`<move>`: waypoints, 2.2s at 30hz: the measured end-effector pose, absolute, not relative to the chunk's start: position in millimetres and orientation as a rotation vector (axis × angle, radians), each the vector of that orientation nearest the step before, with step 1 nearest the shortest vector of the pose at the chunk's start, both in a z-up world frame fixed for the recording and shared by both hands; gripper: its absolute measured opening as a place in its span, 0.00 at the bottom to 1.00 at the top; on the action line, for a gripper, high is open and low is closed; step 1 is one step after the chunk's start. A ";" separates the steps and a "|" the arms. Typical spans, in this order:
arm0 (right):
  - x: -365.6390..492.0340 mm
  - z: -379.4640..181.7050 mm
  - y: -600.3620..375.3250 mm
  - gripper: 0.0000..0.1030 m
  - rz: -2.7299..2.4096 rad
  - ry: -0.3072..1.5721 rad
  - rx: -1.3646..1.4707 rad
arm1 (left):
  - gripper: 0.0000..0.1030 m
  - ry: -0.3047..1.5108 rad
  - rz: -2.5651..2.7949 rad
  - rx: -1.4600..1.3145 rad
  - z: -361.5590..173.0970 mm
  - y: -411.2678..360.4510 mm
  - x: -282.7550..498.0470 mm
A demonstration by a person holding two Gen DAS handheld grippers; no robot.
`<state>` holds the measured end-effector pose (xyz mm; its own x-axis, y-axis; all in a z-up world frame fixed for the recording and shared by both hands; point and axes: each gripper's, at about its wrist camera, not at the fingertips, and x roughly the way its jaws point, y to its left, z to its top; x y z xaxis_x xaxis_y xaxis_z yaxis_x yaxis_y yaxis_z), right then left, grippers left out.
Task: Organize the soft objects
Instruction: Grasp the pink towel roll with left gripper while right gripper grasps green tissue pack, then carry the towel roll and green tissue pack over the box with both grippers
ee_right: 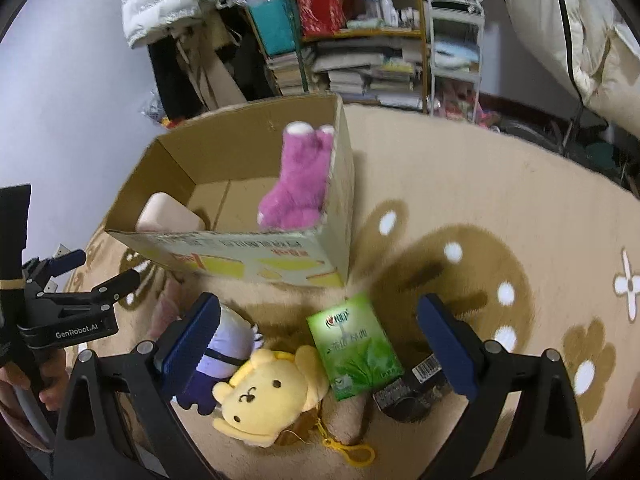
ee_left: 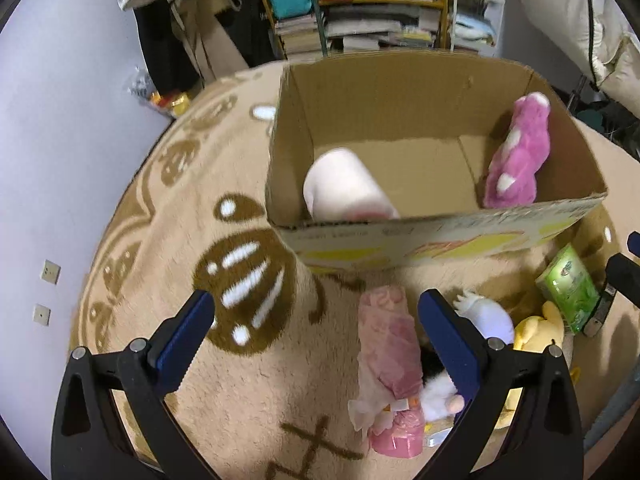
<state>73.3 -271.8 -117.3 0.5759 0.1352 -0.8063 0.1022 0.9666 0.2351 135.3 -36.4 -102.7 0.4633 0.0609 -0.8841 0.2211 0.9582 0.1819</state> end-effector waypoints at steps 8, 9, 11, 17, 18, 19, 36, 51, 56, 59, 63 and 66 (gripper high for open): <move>84.1 -146.7 -277.0 0.98 0.001 1.066 0.328 | 0.98 1.195 -0.119 0.238 -126.2 -33.7 144.5; 85.9 -150.7 -277.7 0.97 -0.001 1.079 0.335 | 0.98 1.199 -0.117 0.240 -128.2 -34.0 144.8; 89.2 -156.9 -278.3 0.96 -0.010 1.098 0.335 | 0.98 1.217 -0.118 0.240 -133.0 -33.0 146.5; 100.6 -176.2 -273.9 0.89 -0.026 1.168 0.302 | 0.98 1.289 -0.117 0.236 -149.1 -33.6 150.8; 102.1 -178.2 -273.8 0.86 -0.029 1.176 0.300 | 0.98 1.295 -0.118 0.232 -150.9 -33.5 151.6; 104.0 -181.4 -273.3 0.84 -0.029 1.190 0.298 | 0.98 1.304 -0.121 0.224 -153.1 -33.5 152.4; 105.7 -195.4 -267.2 0.67 -0.040 1.241 0.244 | 0.39 1.398 -0.175 0.151 -176.8 -37.8 151.8; 87.3 -157.0 -266.1 0.64 0.014 1.120 0.265 | 0.16 1.263 -0.175 0.180 -141.7 -41.1 124.0; 79.4 -131.6 -260.0 0.64 0.057 1.042 0.250 | 0.16 1.187 -0.174 0.171 -114.6 -39.3 115.6; 69.6 -115.8 -253.7 0.64 0.074 0.978 0.232 | 0.15 1.136 -0.170 0.174 -102.1 -38.4 104.2; 58.7 -98.9 -247.2 0.64 0.096 0.883 0.233 | 0.15 1.078 -0.159 0.179 -85.9 -33.7 98.2; 55.4 -89.6 -242.3 0.64 0.116 0.821 0.231 | 0.15 1.008 -0.139 0.206 -68.9 -34.9 89.9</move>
